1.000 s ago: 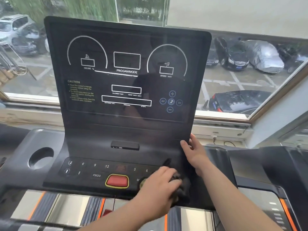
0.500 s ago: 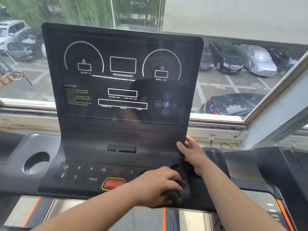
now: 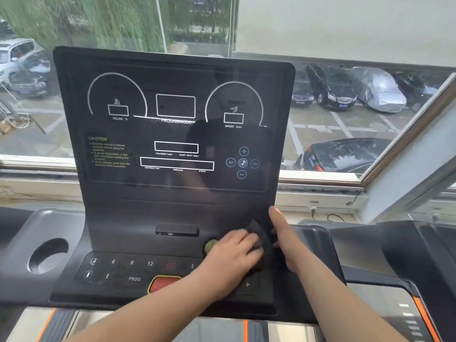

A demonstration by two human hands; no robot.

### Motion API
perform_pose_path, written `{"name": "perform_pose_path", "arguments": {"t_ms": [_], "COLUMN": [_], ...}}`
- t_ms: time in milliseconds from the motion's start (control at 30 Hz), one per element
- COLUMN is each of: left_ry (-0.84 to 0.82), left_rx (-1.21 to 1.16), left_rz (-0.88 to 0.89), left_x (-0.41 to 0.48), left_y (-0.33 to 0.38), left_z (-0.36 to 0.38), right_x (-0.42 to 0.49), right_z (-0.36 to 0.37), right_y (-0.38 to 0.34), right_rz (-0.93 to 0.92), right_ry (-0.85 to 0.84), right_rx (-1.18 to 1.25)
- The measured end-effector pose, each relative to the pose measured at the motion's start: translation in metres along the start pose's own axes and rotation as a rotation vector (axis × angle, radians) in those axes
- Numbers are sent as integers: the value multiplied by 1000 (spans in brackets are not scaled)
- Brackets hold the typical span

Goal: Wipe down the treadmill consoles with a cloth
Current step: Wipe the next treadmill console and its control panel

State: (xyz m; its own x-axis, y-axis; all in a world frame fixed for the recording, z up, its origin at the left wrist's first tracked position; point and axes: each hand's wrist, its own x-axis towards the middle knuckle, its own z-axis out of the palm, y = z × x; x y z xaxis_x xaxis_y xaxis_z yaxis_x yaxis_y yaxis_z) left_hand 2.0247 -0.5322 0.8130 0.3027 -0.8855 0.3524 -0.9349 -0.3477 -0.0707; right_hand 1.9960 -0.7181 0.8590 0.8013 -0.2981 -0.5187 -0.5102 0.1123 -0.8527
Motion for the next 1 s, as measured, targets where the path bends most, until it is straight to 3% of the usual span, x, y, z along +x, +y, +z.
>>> {"name": "perform_pose_path", "arguments": {"t_ms": [133, 333, 500, 700, 833, 933, 1000], "left_ry": [158, 298, 220, 20, -85, -152, -135], "left_rx": [242, 192, 99, -268, -397, -368, -330], "left_rz": [96, 26, -19, -234, -159, -71, -104], "left_x": [39, 93, 62, 15, -13, -35, -38], "left_y": [-25, -46, -16, 26, 49, 52, 39], "left_z": [-3, -24, 11, 11, -10, -12, -12], "right_x": [11, 13, 15, 14, 4, 5, 8], "right_z": [-6, -6, -9, -8, -3, -1, 1], "right_y": [7, 8, 11, 11, 0, 0, 6], "right_rz": [16, -16, 48, 163, 71, 60, 34], "right_ry": [28, 64, 96, -71, 74, 82, 97], "right_rx": [-9, -29, 64, 143, -14, -84, -116]}}
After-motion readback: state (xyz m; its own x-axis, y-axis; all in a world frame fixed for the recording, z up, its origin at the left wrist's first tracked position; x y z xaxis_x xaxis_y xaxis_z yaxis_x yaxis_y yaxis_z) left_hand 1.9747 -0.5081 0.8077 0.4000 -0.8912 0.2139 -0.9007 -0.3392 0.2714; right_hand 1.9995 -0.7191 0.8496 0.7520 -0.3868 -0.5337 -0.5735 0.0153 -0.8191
